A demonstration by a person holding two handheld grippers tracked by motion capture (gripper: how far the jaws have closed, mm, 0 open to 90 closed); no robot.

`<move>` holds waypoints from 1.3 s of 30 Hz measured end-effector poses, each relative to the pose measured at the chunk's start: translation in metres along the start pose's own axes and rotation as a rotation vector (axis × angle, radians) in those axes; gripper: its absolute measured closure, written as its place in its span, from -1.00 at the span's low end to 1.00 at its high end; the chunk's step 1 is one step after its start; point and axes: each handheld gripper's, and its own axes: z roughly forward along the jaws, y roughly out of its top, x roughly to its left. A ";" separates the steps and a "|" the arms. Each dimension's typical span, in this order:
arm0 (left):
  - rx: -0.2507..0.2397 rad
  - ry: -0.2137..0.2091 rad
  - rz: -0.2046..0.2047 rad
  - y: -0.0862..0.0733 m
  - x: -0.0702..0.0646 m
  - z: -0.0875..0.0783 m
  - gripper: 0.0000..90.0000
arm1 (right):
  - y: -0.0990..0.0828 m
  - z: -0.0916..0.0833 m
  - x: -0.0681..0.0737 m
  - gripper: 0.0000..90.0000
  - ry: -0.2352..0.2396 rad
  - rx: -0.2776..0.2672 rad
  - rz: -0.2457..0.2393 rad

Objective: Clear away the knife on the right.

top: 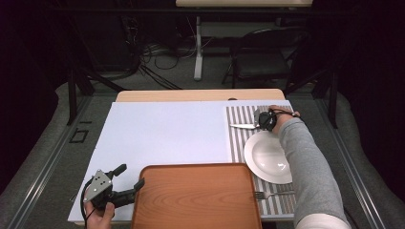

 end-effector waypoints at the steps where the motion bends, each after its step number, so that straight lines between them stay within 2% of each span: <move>1: -0.004 0.003 -0.001 0.000 0.000 0.000 -0.66 | 0.000 0.000 0.000 0.78 -0.003 -0.005 -0.003; 5: -0.002 0.001 -0.001 0.000 0.000 0.000 -0.66 | 0.001 -0.003 0.000 0.78 -0.018 -0.021 0.006; 12: -0.006 -0.001 -0.002 0.000 0.000 0.000 -0.66 | 0.002 -0.012 0.000 0.78 -0.038 -0.018 0.001; 21: -0.011 -0.002 0.001 0.001 -0.001 0.001 -0.66 | 0.003 -0.024 0.003 0.78 -0.055 0.003 -0.002; 25: -0.010 -0.002 0.003 0.001 -0.001 0.002 -0.66 | 0.004 -0.028 0.005 0.78 -0.067 -0.006 -0.004; 27: -0.010 0.001 0.004 0.001 -0.001 0.002 -0.66 | 0.005 -0.033 0.006 0.78 -0.061 0.019 -0.012; 33: -0.012 -0.001 0.007 0.002 -0.002 0.001 -0.66 | 0.004 -0.041 0.009 0.78 -0.110 -0.035 -0.014; 36: -0.014 -0.003 0.008 0.002 -0.002 0.001 -0.66 | 0.005 -0.050 0.012 0.78 -0.099 0.000 -0.015; 37: -0.014 -0.003 0.010 0.002 -0.002 0.001 -0.66 | 0.004 -0.050 0.015 0.78 -0.115 -0.027 -0.013; 39: -0.013 -0.002 0.009 0.002 -0.002 0.001 -0.66 | 0.005 -0.055 0.017 0.78 -0.112 -0.014 -0.025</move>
